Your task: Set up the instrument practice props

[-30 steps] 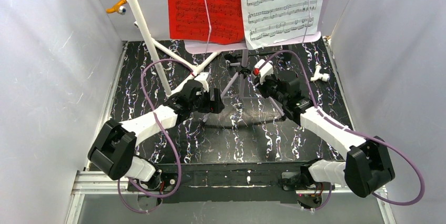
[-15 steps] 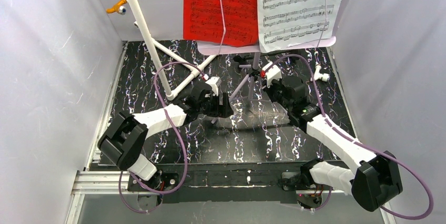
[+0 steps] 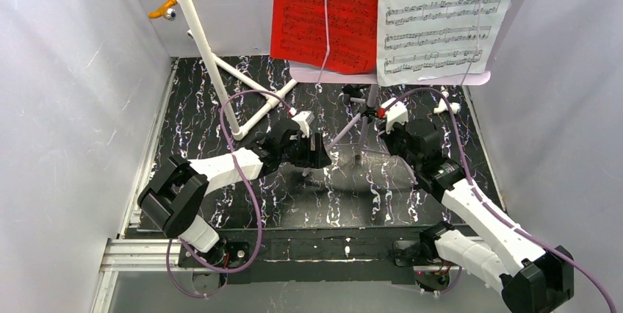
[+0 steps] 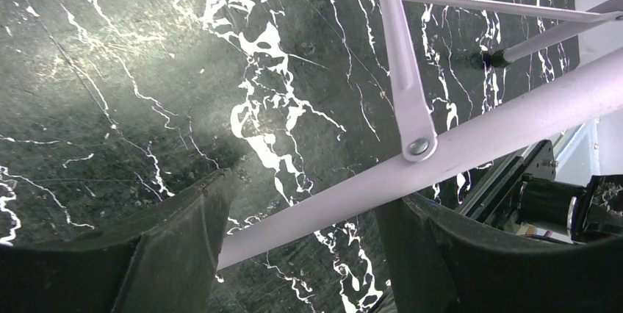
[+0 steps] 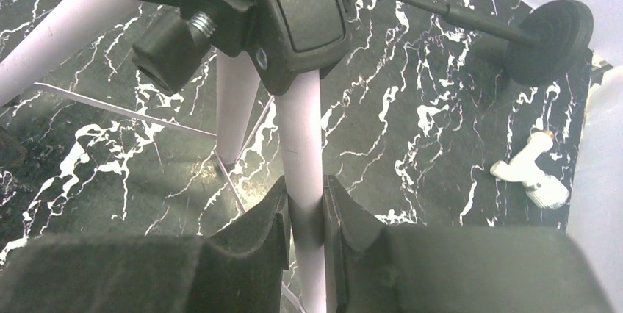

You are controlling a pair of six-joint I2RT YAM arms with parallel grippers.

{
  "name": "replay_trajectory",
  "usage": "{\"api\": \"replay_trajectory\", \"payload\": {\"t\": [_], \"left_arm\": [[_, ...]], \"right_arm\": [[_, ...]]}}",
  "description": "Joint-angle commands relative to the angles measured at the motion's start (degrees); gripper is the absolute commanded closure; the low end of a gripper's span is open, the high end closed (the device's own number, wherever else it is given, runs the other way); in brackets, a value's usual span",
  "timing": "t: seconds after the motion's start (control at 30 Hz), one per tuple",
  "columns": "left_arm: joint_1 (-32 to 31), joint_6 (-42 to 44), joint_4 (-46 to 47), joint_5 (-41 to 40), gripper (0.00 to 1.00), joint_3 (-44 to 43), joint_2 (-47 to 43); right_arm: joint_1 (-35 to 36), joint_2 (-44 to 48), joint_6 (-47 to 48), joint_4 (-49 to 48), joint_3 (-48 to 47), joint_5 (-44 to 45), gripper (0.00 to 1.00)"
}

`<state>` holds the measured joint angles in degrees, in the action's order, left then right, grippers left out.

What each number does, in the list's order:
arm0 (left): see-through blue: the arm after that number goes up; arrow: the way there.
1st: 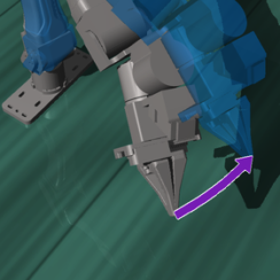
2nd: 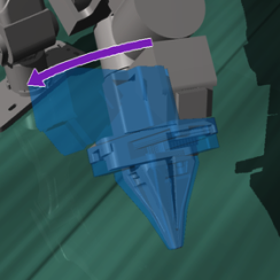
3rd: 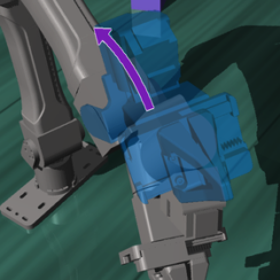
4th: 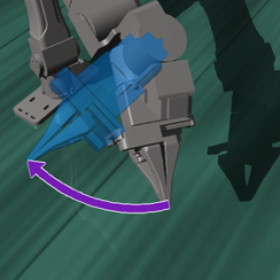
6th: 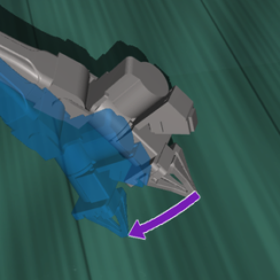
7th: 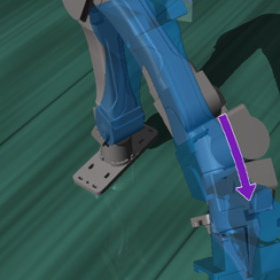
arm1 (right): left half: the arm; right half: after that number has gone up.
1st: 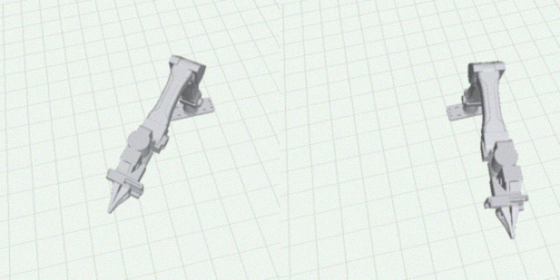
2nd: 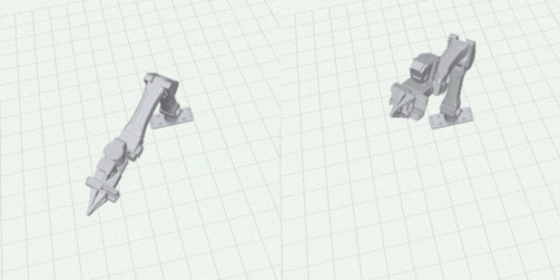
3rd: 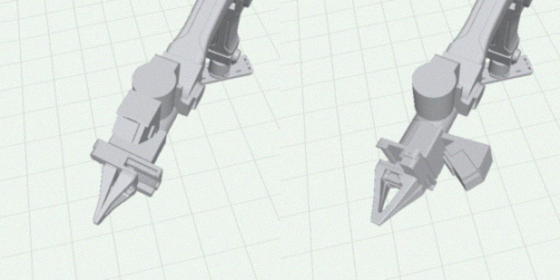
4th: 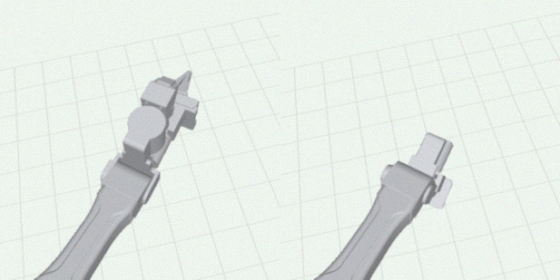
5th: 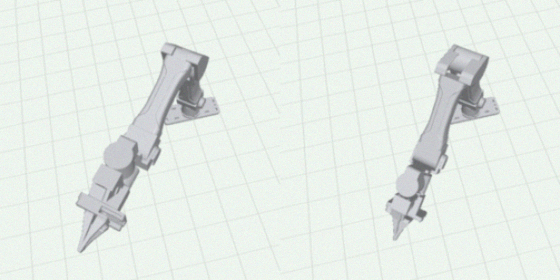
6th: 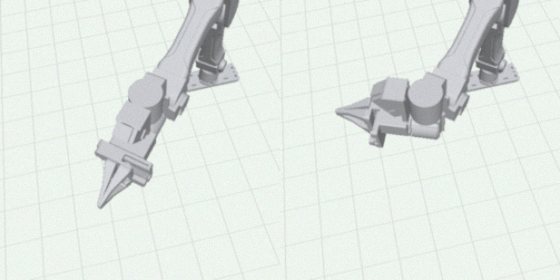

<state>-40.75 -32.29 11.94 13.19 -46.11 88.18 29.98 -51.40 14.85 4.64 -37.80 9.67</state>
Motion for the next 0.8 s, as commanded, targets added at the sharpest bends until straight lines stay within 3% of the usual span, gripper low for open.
{"api": "replay_trajectory", "payload": {"t": [0.0, 0.43, 0.77], "left_arm": [[-1.1, -0.9, 1.0, 0.6, 0.32, 0.9, -1.3], [-2.2, -4.1, 4.9, 4.2, 0.33, -7.0, 10.8], [-2.3, -4.2, 5.1, 7.3, 0.3, -15.1, 16.8]], "right_arm": [[-0.7, 2.7, -6.4, 6.3, 1.3, 8.8, 0.99], [-1.7, 0.4, -10.1, 7.4, 2.4, 27.5, 0.99], [-6.8, -1.8, -8.1, 5.0, 3.1, 27.0, 0.99]]}}
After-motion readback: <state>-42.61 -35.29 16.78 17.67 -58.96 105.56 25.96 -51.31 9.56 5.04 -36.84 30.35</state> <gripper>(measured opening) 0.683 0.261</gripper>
